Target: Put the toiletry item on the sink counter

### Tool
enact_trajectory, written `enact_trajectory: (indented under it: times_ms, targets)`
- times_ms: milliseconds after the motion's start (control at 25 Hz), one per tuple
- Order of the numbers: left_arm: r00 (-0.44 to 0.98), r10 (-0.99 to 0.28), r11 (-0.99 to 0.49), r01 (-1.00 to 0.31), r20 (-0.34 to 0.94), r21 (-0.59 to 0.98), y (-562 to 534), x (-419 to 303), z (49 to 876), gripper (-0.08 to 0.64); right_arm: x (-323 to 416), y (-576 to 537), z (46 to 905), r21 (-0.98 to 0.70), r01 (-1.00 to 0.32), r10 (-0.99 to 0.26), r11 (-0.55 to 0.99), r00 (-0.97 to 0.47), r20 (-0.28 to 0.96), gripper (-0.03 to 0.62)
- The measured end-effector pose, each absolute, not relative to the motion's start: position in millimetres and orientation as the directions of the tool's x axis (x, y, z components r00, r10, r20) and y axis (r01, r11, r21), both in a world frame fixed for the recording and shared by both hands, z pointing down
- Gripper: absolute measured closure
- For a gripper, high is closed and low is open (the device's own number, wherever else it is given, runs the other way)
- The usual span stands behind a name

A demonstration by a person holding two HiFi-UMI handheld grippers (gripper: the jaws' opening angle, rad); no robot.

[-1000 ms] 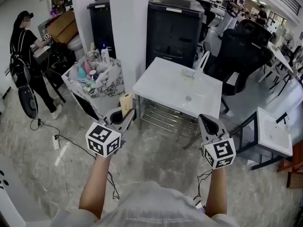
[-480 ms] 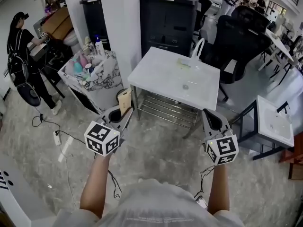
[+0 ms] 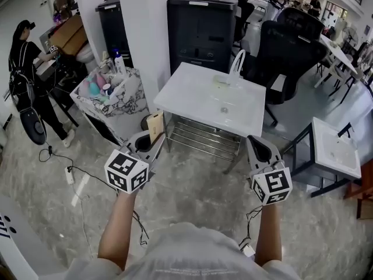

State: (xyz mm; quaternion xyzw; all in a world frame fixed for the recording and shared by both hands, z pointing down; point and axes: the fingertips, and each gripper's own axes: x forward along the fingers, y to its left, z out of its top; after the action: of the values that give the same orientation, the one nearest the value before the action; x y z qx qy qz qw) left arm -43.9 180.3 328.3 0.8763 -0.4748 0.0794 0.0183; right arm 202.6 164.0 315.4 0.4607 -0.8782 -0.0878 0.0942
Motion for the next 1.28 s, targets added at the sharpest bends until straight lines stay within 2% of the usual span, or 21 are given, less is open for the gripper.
enact_trajectory:
  times_ms: [360,800,1280]
  targets:
    - [0.563,-0.810,-0.576,-0.816,0.166,-0.048,183.4,-58.1,330.3,0.531,190.9,167.7,317.3,0.215,-0.820,-0.847,0.530,-0.524,0.088,0.595]
    - [0.577,-0.800,-0.585,-0.811,0.162,-0.001,180.2,-113.5,345.7,0.531,148.3,169.1,327.9,0.204,-0.848,-0.872,0.489,-0.476,0.112,0.595]
    - [0.530,-0.817,-0.544,-0.839,0.228,0.002,102.7,-130.9,375.2,0.531,132.7,68.7,364.5,0.166,-0.833,-0.848,0.528,-0.511,0.139,0.595]
